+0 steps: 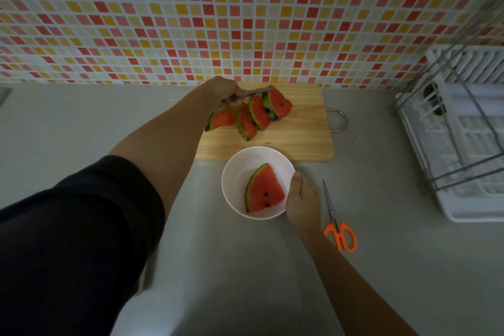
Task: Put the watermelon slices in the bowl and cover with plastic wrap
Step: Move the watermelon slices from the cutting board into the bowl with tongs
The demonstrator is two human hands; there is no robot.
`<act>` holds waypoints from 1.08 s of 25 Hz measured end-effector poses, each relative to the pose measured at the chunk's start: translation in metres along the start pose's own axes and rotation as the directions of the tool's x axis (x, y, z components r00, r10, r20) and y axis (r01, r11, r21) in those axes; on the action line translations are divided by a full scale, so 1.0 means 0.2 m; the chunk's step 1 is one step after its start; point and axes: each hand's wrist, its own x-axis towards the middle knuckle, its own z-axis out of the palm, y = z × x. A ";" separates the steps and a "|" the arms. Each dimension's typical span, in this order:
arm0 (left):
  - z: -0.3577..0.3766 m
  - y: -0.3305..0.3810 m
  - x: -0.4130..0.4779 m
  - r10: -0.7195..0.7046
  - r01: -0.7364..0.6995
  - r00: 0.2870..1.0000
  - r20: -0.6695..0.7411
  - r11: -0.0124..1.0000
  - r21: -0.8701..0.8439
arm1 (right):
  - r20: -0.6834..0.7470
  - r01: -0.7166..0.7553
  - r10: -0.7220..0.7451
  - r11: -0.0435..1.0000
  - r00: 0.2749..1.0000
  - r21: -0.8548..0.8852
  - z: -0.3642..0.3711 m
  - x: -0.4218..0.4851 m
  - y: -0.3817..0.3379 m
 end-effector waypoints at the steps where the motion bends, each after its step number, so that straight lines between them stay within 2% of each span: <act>1: 0.01 -0.01 -0.01 0.009 -0.009 1.000 -0.006 1.000 -0.014 | 0.003 -0.007 0.007 1.000 1.000 0.002 0.00 0.00 0.00; 7: -0.02 -0.04 -0.19 0.067 -0.081 0.995 -0.081 0.978 -0.193 | 0.011 -0.044 0.044 0.999 0.999 0.004 0.00 0.00 0.00; 10: -0.05 -0.18 -0.38 0.134 -0.141 0.990 -0.044 0.959 -0.246 | 0.032 -0.048 0.046 0.998 0.998 0.048 0.00 0.01 0.01; 12: -0.02 -0.35 -0.53 0.159 -0.172 0.985 -0.073 0.957 -0.235 | 0.030 -0.080 0.078 0.995 0.996 0.062 0.00 0.01 0.02; 14: 0.00 -0.52 -0.68 0.182 -0.206 0.974 -0.131 0.959 -0.197 | 0.034 -0.108 0.106 0.994 0.994 0.034 0.00 0.01 0.02; 16: 0.02 -0.62 -0.77 0.193 -0.204 0.975 -0.107 0.973 -0.104 | 0.036 -0.114 0.114 0.993 0.993 0.007 0.01 0.01 0.01; 21: 0.11 -0.56 -0.80 0.298 -0.282 0.954 -0.047 0.937 0.205 | 0.028 -0.111 0.111 0.994 0.993 0.012 0.01 0.02 0.01; 23: 0.14 -0.50 -0.80 0.363 -0.334 0.932 0.007 0.849 0.410 | 0.021 -0.107 0.106 0.994 0.994 0.011 0.01 0.01 0.01; 25: 0.17 -0.45 -0.81 0.427 -0.357 0.902 0.065 0.652 0.669 | 0.023 -0.087 0.087 0.996 0.996 0.023 0.01 0.01 0.01; 27: 0.19 -0.42 -0.84 0.491 -0.331 0.867 0.086 0.440 0.834 | 0.031 -0.064 0.063 0.998 0.998 0.025 0.00 0.01 0.00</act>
